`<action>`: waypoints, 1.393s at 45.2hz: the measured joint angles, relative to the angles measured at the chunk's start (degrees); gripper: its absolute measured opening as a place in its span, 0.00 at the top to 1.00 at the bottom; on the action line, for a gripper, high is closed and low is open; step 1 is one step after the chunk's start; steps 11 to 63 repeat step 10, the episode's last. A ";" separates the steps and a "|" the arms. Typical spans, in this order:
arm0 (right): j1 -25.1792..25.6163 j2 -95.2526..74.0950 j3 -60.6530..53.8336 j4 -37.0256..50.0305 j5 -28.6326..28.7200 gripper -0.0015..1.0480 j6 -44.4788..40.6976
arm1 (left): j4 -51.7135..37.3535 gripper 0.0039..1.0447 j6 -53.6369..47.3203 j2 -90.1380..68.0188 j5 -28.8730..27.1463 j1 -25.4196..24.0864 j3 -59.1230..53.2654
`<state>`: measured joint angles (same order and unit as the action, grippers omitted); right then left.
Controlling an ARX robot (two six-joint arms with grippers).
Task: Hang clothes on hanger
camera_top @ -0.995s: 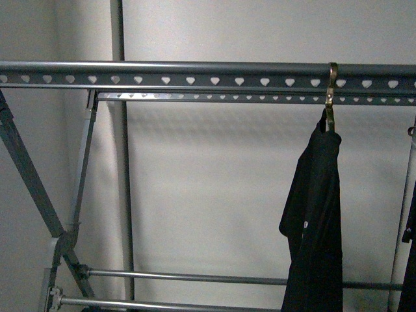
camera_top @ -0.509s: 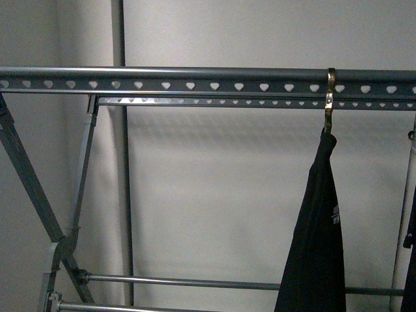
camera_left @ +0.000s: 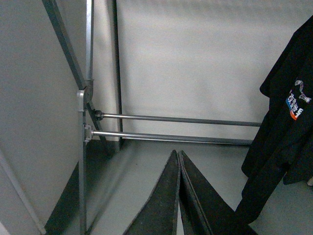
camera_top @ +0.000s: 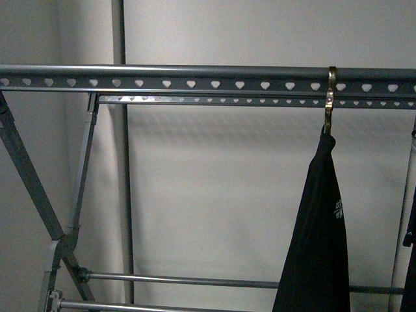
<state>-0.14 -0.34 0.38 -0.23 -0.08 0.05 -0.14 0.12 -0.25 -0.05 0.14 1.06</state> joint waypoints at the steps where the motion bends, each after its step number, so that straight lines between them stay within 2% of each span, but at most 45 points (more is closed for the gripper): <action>1: 0.00 0.00 0.00 0.00 0.00 0.98 0.00 | 0.00 0.97 0.00 0.00 0.00 0.00 0.00; 7: 0.00 0.09 0.00 0.02 -0.02 0.98 0.00 | 0.00 0.97 0.00 0.00 0.00 0.00 0.00; 10: 0.00 0.09 0.00 0.02 0.00 0.90 -0.04 | 0.00 0.89 0.00 0.00 0.00 0.00 0.00; 63: 0.00 0.09 0.00 0.02 0.00 0.90 -0.04 | 0.00 0.89 0.00 0.00 0.00 0.00 0.00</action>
